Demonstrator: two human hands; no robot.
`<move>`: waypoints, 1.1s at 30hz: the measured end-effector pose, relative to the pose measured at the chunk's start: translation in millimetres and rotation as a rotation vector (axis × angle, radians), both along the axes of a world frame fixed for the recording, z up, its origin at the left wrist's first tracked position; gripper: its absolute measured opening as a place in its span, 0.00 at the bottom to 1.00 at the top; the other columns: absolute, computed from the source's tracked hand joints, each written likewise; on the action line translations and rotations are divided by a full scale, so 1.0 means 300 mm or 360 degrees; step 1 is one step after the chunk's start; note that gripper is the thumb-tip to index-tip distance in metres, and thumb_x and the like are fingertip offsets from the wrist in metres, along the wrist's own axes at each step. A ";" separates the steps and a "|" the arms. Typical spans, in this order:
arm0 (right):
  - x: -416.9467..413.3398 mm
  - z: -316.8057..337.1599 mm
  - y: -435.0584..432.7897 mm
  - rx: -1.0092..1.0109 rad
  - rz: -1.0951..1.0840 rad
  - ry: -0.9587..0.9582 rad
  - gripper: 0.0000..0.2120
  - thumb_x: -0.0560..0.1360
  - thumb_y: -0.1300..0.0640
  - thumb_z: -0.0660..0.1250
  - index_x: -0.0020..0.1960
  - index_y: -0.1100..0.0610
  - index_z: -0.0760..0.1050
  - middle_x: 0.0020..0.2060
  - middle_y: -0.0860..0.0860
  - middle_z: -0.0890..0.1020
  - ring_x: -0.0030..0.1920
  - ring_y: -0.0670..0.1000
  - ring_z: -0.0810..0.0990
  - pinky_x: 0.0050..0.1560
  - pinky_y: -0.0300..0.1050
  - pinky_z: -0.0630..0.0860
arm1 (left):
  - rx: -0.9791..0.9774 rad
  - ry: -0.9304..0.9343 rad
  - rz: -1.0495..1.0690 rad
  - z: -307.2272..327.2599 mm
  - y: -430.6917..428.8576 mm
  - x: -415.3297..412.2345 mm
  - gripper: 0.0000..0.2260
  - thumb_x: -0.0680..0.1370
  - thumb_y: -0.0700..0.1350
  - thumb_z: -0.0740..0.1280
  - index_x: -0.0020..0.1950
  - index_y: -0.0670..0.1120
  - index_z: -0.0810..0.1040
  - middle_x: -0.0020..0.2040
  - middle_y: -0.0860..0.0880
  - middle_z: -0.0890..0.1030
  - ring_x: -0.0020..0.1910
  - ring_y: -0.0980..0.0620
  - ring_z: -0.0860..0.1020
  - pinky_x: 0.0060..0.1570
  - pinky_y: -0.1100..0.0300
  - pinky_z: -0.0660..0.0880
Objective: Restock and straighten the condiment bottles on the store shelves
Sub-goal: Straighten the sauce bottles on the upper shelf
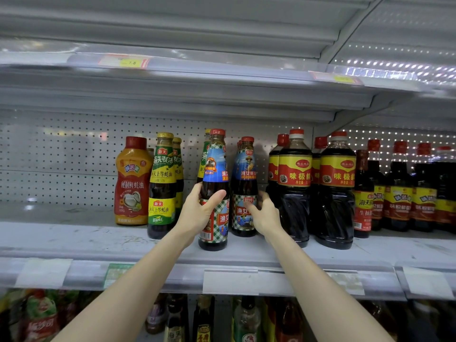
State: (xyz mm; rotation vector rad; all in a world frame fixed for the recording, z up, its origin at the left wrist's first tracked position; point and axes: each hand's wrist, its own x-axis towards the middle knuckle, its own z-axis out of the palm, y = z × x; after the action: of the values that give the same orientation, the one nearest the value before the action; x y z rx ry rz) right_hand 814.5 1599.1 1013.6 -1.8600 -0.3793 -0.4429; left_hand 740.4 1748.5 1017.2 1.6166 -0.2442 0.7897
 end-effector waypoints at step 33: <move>-0.118 0.006 -0.082 0.0177 0.0252 0.0043 0.19 0.79 0.47 0.63 0.66 0.54 0.73 0.59 0.52 0.81 0.59 0.51 0.79 0.61 0.55 0.77 | -0.0052 0.0213 -0.0042 0.023 -0.096 -0.063 0.20 0.78 0.53 0.65 0.66 0.44 0.69 0.56 0.45 0.80 0.47 0.55 0.81 0.35 0.64 0.76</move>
State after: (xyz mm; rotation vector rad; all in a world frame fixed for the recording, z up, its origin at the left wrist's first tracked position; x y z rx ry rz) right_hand 779.2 1574.5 1015.3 -1.7122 -0.4702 -0.3244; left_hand 721.6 1719.8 1024.1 1.6248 -0.1560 0.6593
